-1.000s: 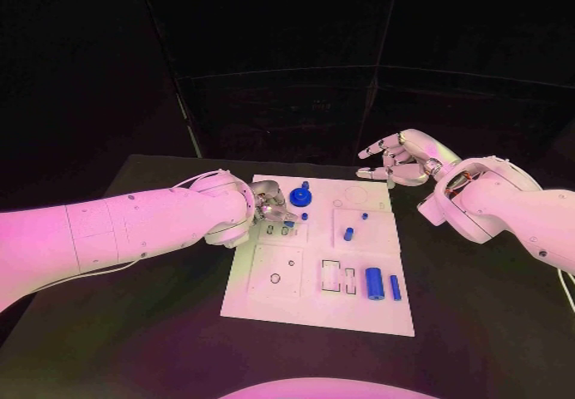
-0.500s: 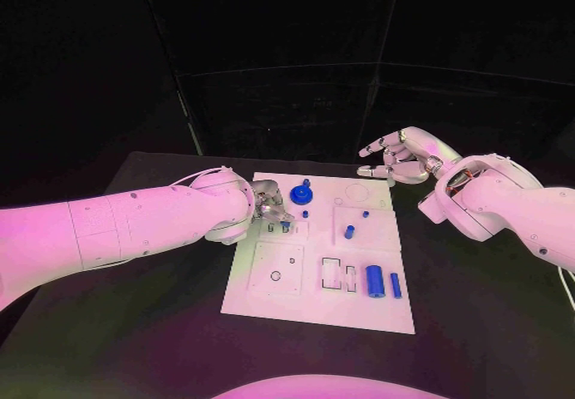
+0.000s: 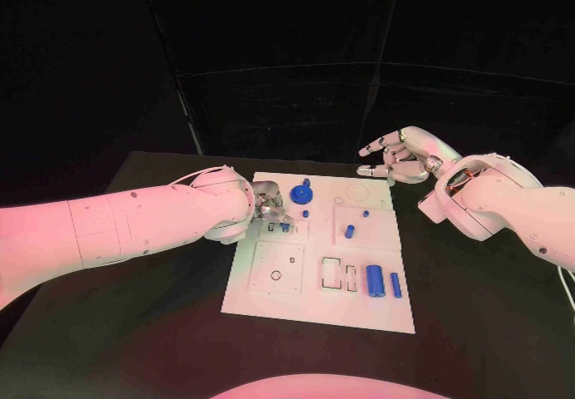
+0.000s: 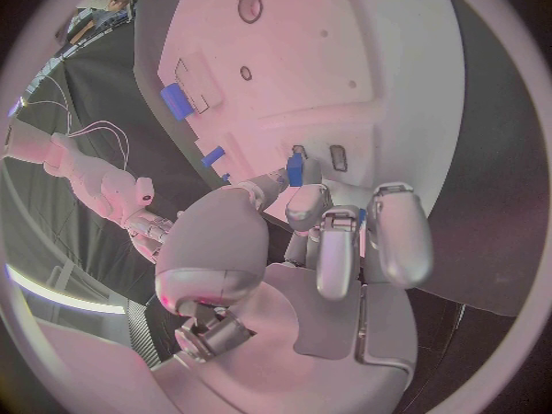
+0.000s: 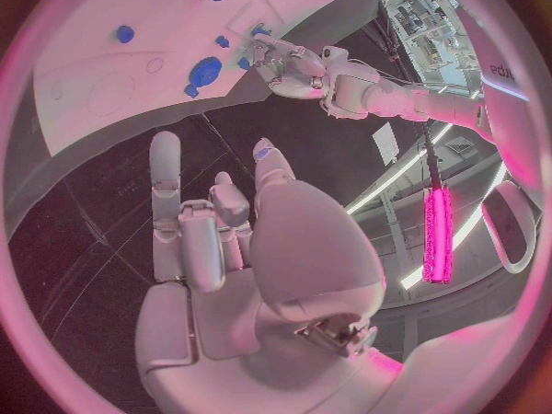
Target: Assemble the parts on the task board
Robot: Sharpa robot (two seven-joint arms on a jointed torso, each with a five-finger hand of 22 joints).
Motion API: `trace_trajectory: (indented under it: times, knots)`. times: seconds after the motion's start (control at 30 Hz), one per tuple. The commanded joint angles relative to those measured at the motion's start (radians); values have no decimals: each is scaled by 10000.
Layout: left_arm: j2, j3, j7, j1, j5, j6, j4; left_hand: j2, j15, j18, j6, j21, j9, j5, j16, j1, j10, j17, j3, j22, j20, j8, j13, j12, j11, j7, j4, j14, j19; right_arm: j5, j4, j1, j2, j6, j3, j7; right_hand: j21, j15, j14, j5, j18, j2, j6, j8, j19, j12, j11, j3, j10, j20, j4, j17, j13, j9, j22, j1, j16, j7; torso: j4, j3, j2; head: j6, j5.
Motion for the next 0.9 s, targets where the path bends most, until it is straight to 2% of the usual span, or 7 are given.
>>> trace_trajectory:
  times: [0.03,0.9]
  knots:
    - [6,-12,-123,-8,-122,331,18,-44,-37,-123,-41,47,16,54,62,23,67,2634,1882,12,-20,40,4,37,14,-25,-1803,1055,137,34,-10,20,21,21,10,39,-46,-1,320,43,143,61,-91,43,21,37,6,-53,-7,-19,12,5,5,5,-10,33,-8,-8,3,0,1,-4,-11]
    - [-41,-11,-138,-6,210,596,-42,-147,-45,-126,-31,55,118,262,62,-84,46,2634,2016,36,-26,119,-69,-17,3,-40,-1789,1055,138,34,-45,18,60,-6,10,102,-46,-2,327,42,144,74,-93,50,24,58,5,-58,12,-19,14,33,26,5,-11,46,5,-9,-4,1,-2,-34,22]
